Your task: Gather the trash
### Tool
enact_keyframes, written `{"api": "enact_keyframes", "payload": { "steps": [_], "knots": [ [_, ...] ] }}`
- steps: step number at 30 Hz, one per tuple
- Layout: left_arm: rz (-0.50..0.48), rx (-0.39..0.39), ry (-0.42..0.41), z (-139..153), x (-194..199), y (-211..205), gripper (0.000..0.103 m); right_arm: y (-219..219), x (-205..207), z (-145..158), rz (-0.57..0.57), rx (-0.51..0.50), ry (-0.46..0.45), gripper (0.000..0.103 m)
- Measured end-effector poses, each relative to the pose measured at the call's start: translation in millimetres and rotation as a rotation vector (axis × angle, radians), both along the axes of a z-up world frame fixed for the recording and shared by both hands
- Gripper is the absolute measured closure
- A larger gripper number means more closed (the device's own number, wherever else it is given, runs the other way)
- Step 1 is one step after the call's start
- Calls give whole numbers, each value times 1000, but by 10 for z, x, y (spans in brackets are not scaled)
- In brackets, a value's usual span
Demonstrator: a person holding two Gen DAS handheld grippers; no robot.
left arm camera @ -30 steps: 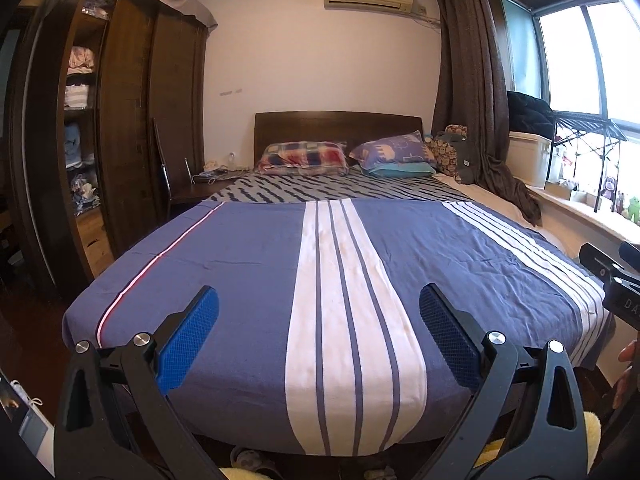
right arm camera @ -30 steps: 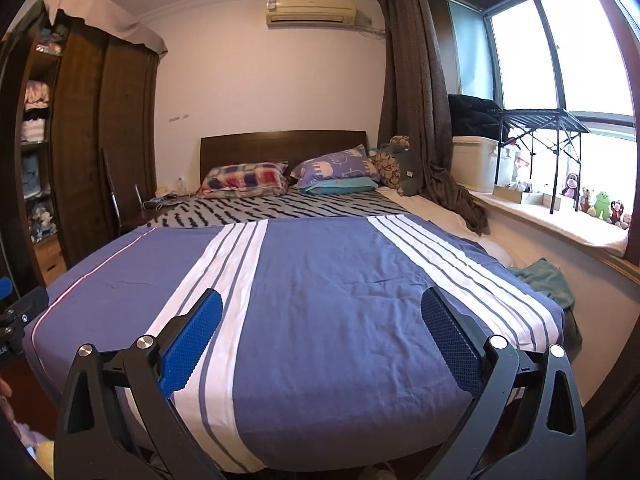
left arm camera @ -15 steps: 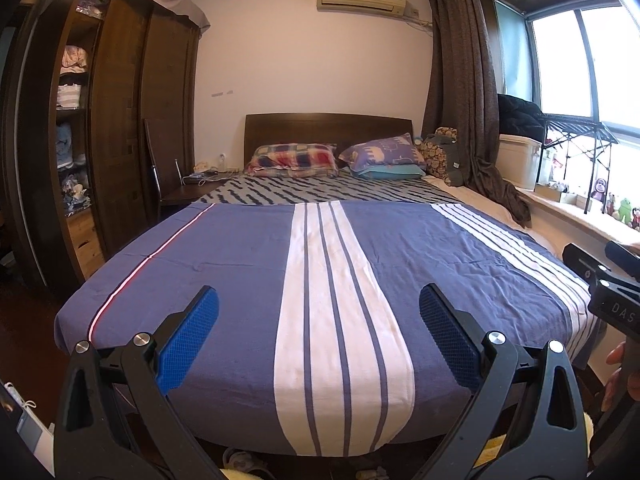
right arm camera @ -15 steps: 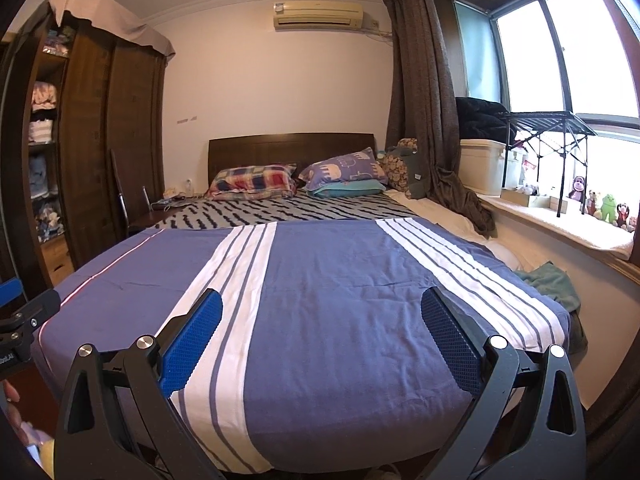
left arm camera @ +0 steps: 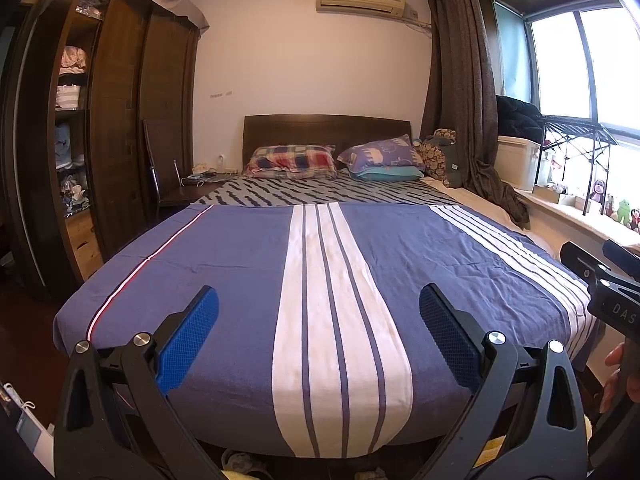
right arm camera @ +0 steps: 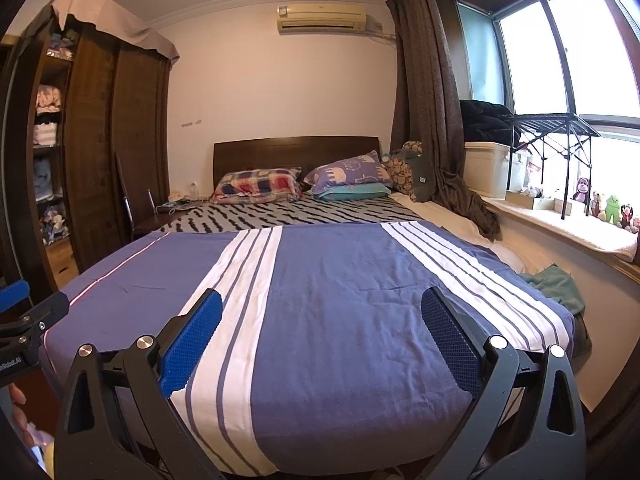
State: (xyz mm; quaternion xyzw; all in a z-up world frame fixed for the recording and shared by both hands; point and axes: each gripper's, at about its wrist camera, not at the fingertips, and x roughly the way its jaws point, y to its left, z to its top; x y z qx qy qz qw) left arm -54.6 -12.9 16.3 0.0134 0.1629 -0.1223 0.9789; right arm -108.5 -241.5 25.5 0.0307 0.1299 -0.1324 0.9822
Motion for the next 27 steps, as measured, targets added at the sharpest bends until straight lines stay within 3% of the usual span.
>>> {"api": "enact_keyframes", "payload": {
  "steps": [27],
  "knots": [
    [-20,-4,3,21,-19,0,8,50,20,3,17,11,7,3]
  ]
}}
